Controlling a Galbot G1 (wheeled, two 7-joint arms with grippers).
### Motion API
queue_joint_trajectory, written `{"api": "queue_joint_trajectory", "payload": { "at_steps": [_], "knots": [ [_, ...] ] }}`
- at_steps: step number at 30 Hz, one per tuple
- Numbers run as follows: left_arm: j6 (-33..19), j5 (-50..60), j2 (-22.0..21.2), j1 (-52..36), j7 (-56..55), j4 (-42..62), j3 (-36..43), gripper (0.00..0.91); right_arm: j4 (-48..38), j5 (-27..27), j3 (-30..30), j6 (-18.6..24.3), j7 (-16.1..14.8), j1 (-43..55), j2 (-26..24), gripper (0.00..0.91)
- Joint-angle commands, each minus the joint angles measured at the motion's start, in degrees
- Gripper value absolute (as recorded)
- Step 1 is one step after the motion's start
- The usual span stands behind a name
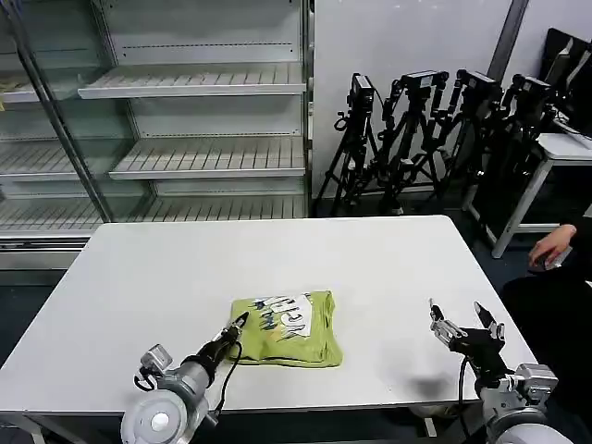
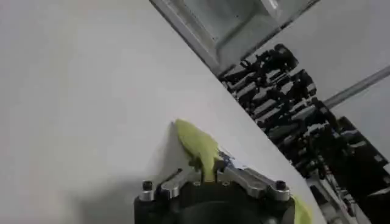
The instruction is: Fold and organize the clothes.
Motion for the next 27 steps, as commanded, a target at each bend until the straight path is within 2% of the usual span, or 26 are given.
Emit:
{"api": "queue_joint_trajectory", "payload": {
  "at_steps": [1,6,11,12,16,18,20,24,27],
  "knots": [
    [-0.63,-6.79,0.03,0.16,-0.42,-1.14,-2.23,0.081,-0.21,0.19,-0.05,0.10,0.15,0.07,0.18,0.907],
    [-0.76,-9.03,0.60,2.92,-0.97,-3.75,-7.07,0.081,-0.75,0.20,-0.21,0.36,0.20,0.46,0.43,0.907],
    [0.92,-6.12,6.83,5.72,-0.13,-6.00,-19.97,0.081,-1.80,0.92,-0.86,0.75,0.13,2.29,0.21,0.907],
    [1.83,-5.92,11.20,6.08,0.57,-5.93,-23.43,0.081,-2.16,1.06,-1.08,0.83,0.20,2.69,0.20,0.907],
    [6.00,-4.35,20.97,7.40,4.80,-5.81,-35.78,0.071,-2.44,1.12,-2.24,0.85,0.28,3.85,0.13,0.907],
    [7.11,0.92,25.39,8.89,10.09,-6.54,-42.96,0.081,-2.47,1.24,-2.65,0.85,0.27,4.48,-0.28,0.907],
    [7.13,5.24,28.30,10.28,12.87,-7.18,-45.82,0.071,-2.69,1.56,-2.98,0.86,0.28,5.19,-0.79,0.907],
    [7.12,21.28,33.26,13.10,17.74,-12.36,-46.83,0.081,-3.02,1.93,-3.24,1.03,0.06,5.80,-1.54,0.907],
    [6.75,32.17,32.14,14.29,18.52,-16.13,-39.39,0.081,-3.37,1.84,-3.46,1.29,-0.06,5.55,-1.55,0.907]
  ]
}}
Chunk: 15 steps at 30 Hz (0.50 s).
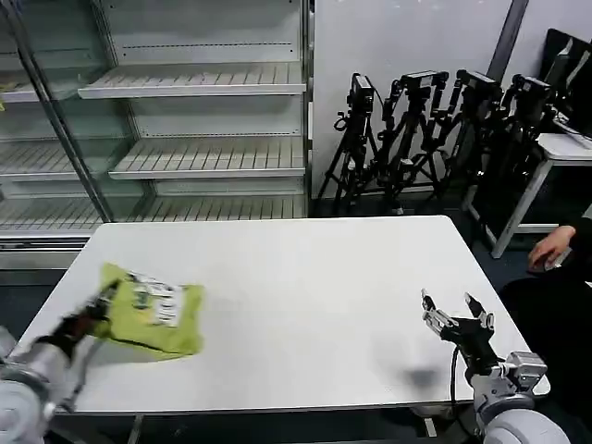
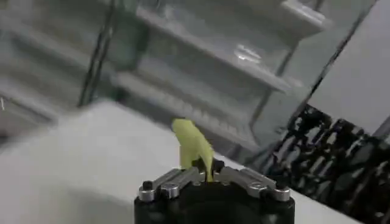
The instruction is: Fold and organize the clothes.
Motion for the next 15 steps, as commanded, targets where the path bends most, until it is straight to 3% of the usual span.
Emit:
{"api": "queue_joint_trajectory", "payload": {
  "at_steps": [1,2,3,6,9,15],
  "knots": [
    [1.38,31.34,11.14,5.91,9.94,-8.84,-4.42,0.081,-0.48,0.14,-0.58,0.26,-0.11,0.83,-0.44,0.907],
    [0.48,36.70,9.78,6.02,9.87,-9.15,-1.91,0.081,-0.42,0.08,-0.56,0.30,-0.12,0.62,-0.39,0.907],
    [-1.24,45.01,7.79,5.67,9.99,-8.24,7.17,0.071,-0.29,-0.06,-0.40,0.39,-0.17,0.01,-0.30,0.907],
    [-5.77,58.70,3.48,3.96,9.75,-3.29,23.72,0.071,0.42,-0.51,0.24,0.51,-0.21,-1.47,-0.07,0.907],
    [-6.78,67.83,-1.00,0.87,9.15,1.50,35.54,0.071,1.35,-1.12,0.90,0.51,-0.26,-2.63,-0.06,0.907],
    [-4.58,72.59,-8.43,-7.64,8.62,3.10,49.82,0.071,2.62,-1.63,2.16,0.35,-0.19,-4.12,0.08,0.907]
  ]
}}
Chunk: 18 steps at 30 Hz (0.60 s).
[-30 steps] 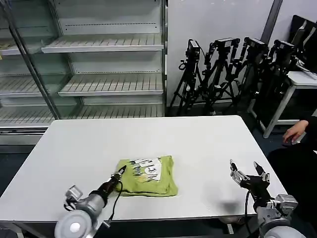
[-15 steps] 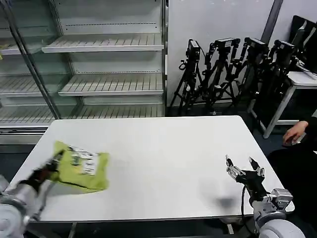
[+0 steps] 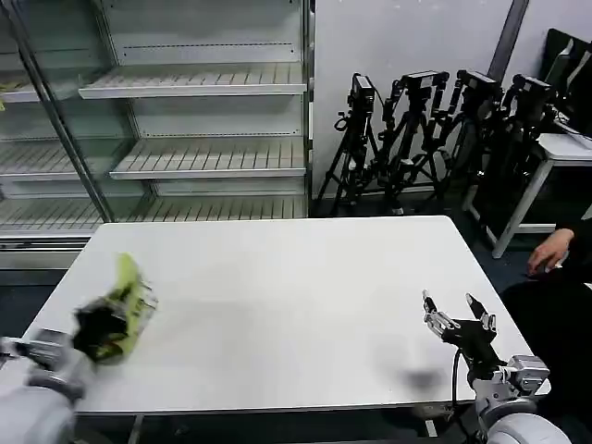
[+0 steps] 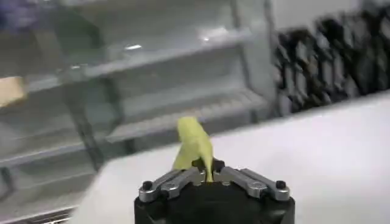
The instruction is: Fold and organize the clothes.
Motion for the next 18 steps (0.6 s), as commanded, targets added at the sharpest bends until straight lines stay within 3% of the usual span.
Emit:
{"api": "queue_joint_trajectory", "payload": {
  "at_steps": [1,11,18],
  "knots": [
    [-1.19,28.96,-9.81,-9.32,1.58,4.28,33.44,0.081,1.36,-0.49,1.18,-0.09,0.05,-2.05,0.13,0.907],
    [2.62,15.20,-13.67,-20.80,-3.29,10.87,42.27,0.071,2.33,-2.35,0.86,-0.30,0.11,-3.20,2.19,0.907],
    [2.12,9.84,-17.59,-28.35,-5.47,14.78,45.96,0.071,3.24,-2.78,1.15,-0.70,0.25,-3.60,2.36,0.907]
  ]
}}
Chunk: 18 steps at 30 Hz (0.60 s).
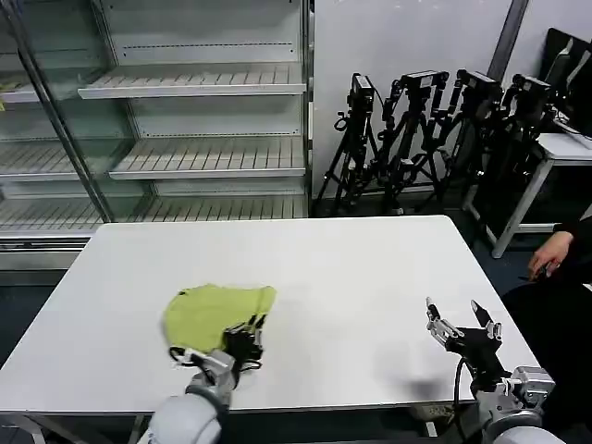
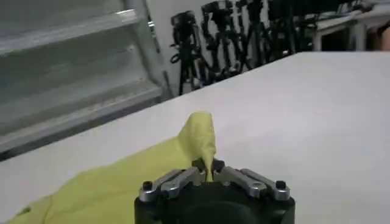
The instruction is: Fold and organize the clothes.
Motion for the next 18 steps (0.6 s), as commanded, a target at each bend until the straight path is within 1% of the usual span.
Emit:
{"api": "queue_joint_trajectory", "payload": {
  "at_steps": [1,5,6,7,8,9,10,11,14,18],
  "knots": [
    [0.19,-5.96,-6.90,-13.40,-3.97,6.67,12.23,0.081,0.92,-0.67,0.52,-0.23,0.03,-0.81,0.37,0.907],
    [-0.98,-8.38,-9.16,-15.21,-5.94,8.55,13.94,0.081,1.25,-0.81,0.71,-0.39,0.05,-1.00,0.27,0.907],
    [-1.69,-8.98,-9.62,-15.44,-6.34,9.18,14.22,0.101,1.29,-0.87,0.71,-0.42,0.06,-1.01,0.24,0.907],
    [-2.08,-9.60,-10.51,-15.75,-6.45,10.06,14.31,0.191,1.31,-0.98,0.68,-0.46,0.07,-0.97,0.22,0.907],
    [-2.08,-9.96,-10.83,-15.93,-6.55,10.25,14.31,0.615,1.33,-1.00,0.65,-0.52,0.09,-0.91,0.18,0.907],
    [-2.24,-10.92,-11.30,-16.20,-6.81,10.67,14.26,0.806,1.35,-1.03,0.60,-0.55,0.10,-0.86,0.15,0.907],
    [-2.66,-11.86,-12.05,-16.58,-6.95,11.23,14.15,0.887,1.30,-1.05,0.49,-0.64,0.11,-0.68,0.05,0.907],
    [-3.12,-12.29,-12.49,-16.92,-6.92,11.72,14.13,0.907,1.27,-1.05,0.41,-0.67,0.12,-0.58,0.00,0.907],
    [-4.42,-13.65,-14.04,-18.03,-6.90,13.27,14.05,0.907,1.05,-1.23,0.11,-0.74,0.10,-0.30,-0.31,0.907],
    [-5.87,-17.70,-17.46,-19.19,-7.43,15.59,13.39,0.907,0.63,-1.28,-0.15,-0.74,0.09,0.07,-0.79,0.907]
  ]
}}
